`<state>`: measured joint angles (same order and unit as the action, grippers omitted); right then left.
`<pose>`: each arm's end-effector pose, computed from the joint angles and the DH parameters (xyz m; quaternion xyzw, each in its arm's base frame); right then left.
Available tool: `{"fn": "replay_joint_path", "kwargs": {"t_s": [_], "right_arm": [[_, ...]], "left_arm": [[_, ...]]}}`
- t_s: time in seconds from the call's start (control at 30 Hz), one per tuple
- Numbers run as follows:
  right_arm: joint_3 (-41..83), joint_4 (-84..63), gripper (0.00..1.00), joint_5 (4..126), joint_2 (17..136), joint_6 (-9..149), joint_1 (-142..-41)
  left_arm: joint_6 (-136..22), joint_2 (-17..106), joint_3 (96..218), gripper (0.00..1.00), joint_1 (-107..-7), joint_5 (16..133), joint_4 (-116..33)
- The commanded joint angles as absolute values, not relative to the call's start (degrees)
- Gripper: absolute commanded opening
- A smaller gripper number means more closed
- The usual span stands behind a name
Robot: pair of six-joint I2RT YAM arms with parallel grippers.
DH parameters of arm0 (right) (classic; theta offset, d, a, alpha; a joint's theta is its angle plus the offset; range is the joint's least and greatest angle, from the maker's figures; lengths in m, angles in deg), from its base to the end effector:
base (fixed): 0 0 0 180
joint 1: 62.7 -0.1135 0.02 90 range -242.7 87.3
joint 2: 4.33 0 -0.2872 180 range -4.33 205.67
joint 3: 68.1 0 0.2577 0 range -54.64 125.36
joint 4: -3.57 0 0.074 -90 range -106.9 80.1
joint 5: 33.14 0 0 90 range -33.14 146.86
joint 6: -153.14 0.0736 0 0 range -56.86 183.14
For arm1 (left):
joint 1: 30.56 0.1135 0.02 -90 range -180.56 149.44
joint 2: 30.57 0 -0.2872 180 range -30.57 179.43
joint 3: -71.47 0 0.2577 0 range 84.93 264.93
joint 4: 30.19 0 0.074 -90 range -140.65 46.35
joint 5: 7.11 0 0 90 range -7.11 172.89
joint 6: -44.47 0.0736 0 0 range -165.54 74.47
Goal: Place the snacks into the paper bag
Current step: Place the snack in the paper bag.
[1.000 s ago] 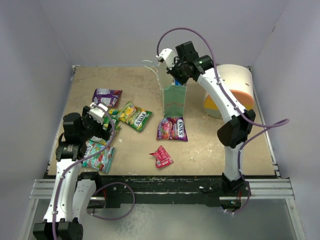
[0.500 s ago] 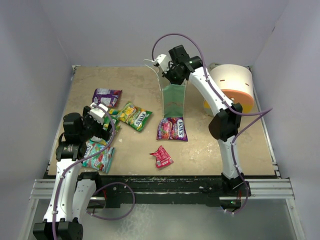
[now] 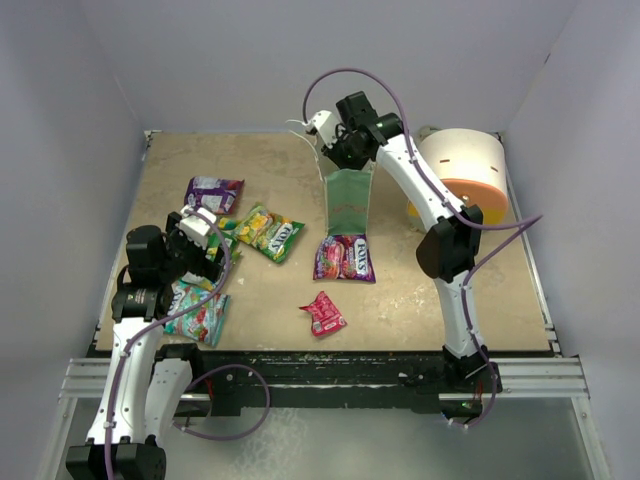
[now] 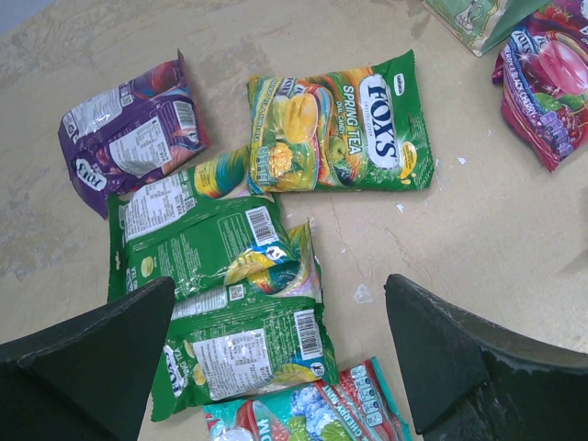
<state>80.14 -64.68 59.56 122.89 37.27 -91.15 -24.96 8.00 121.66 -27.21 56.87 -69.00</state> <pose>0.4683 0.2577 0.3263 -0.4326 0.8243 0.0301 0.3639 0.1741 -0.0222 0.2804 0.2405 0.8047 -0.0828 0.5365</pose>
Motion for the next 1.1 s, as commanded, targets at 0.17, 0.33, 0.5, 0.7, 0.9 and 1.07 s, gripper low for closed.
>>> {"fn": "replay_joint_path", "kwargs": {"t_s": [0.17,0.33,0.5,0.7,0.9,1.07], "right_arm": [[80.0,-61.6,0.44,57.6,114.1,38.5,-90.9],[75.8,-55.8,0.64,57.5,107.7,38.5,-90.9],[71.1,-50.5,0.72,58.1,100.8,38.5,-91.0],[62.9,-45.9,0.75,63.1,91.4,37.8,-91.0],[47.0,-43.7,0.8,73.9,79.2,33.4,-91.5],[32.0,-42.5,0.82,82.3,70.3,28.4,-91.8]], "left_arm": [[-24.4,7.7,121.4,0.99,-26.9,55.4,-67.6],[-24.6,7.7,121.8,0.99,-26.8,56.3,-67.6],[-24.9,7.8,122.4,0.99,-26.9,58.2,-67.7],[-25.2,9.1,124.5,0.99,-26.9,60.2,-69.1],[-25.1,9.4,125.5,0.99,-26.9,62.4,-69.3],[-25.1,7.9,124.8,0.99,-26.9,63.6,-68.0]]}}
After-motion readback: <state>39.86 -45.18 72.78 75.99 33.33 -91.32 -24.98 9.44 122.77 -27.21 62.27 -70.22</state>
